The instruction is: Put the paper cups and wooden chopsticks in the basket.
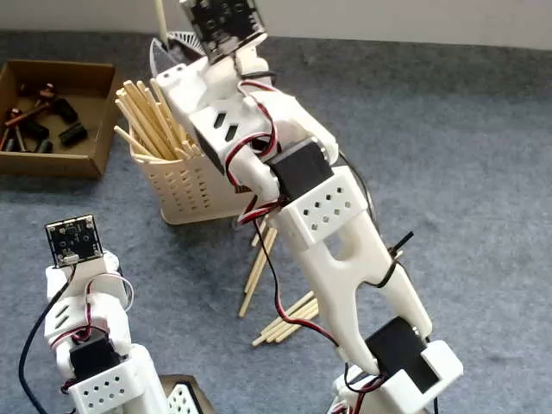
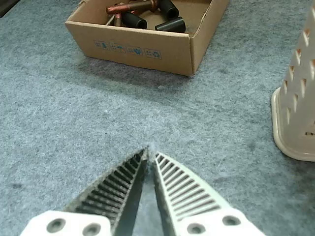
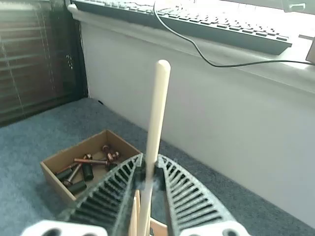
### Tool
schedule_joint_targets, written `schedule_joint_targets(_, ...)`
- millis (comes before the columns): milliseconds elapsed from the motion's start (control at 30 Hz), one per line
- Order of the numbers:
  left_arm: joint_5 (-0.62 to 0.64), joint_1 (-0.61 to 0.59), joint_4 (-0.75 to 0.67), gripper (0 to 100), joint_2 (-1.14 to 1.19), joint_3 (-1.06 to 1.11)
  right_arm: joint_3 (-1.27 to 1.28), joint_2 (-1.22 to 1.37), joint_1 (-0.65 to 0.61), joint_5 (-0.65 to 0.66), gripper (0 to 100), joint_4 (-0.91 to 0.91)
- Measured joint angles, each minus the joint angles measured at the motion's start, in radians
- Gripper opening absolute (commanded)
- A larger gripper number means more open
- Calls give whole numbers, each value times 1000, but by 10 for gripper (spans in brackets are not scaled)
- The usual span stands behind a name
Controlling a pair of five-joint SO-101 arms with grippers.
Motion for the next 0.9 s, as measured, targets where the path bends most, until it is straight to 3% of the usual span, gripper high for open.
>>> schedule_joint_targets(200, 0, 0, 0, 14, 0, 0, 0, 0, -17, 54, 29, 35)
schedule_joint_targets(367, 0, 0, 0, 14, 0, 0, 0, 0, -17, 54, 186, 68)
schedule_joint_targets(900, -6, 0, 0, 14, 0, 0, 2, -114, -17, 54, 183, 298)
